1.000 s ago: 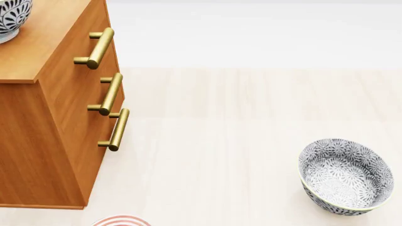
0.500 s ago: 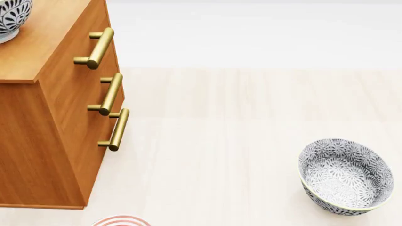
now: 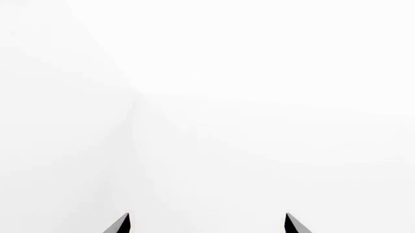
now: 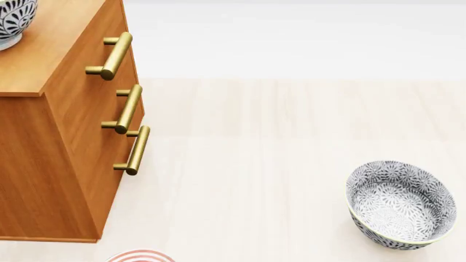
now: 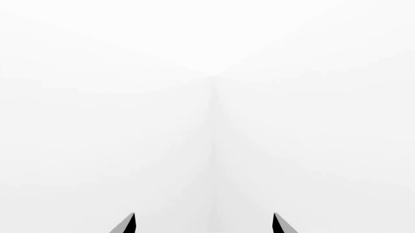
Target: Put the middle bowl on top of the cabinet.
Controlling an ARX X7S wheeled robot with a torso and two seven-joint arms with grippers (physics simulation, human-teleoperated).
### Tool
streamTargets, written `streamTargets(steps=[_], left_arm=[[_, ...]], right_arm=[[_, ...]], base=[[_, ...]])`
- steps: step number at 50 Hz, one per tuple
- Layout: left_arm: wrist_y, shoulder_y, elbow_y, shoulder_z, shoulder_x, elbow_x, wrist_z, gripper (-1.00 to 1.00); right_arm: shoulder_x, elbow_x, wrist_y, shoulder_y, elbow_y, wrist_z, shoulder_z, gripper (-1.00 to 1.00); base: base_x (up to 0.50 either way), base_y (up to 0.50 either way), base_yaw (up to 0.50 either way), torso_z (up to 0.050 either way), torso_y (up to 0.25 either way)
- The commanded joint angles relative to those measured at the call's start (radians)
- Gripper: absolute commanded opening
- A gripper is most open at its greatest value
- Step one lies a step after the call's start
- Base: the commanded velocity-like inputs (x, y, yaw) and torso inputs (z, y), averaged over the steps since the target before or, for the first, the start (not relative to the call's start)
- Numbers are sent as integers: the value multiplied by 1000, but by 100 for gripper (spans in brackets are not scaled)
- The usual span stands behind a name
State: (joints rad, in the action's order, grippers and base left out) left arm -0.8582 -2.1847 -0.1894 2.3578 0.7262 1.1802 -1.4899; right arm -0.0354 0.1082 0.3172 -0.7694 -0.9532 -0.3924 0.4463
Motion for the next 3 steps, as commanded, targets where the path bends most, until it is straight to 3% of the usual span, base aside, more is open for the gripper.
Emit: streamTargets(steps=[1,3], left_arm=[[187,211,-199,-257,163,-326,-75,100],[197,248,-212,-274,175,-353,-72,100]], right_arm=[[12,12,13,-5,2,15,15,100],[12,9,10,-4,0,16,13,100]], base=[[0,0,0,0,0],[0,0,0,0,0]])
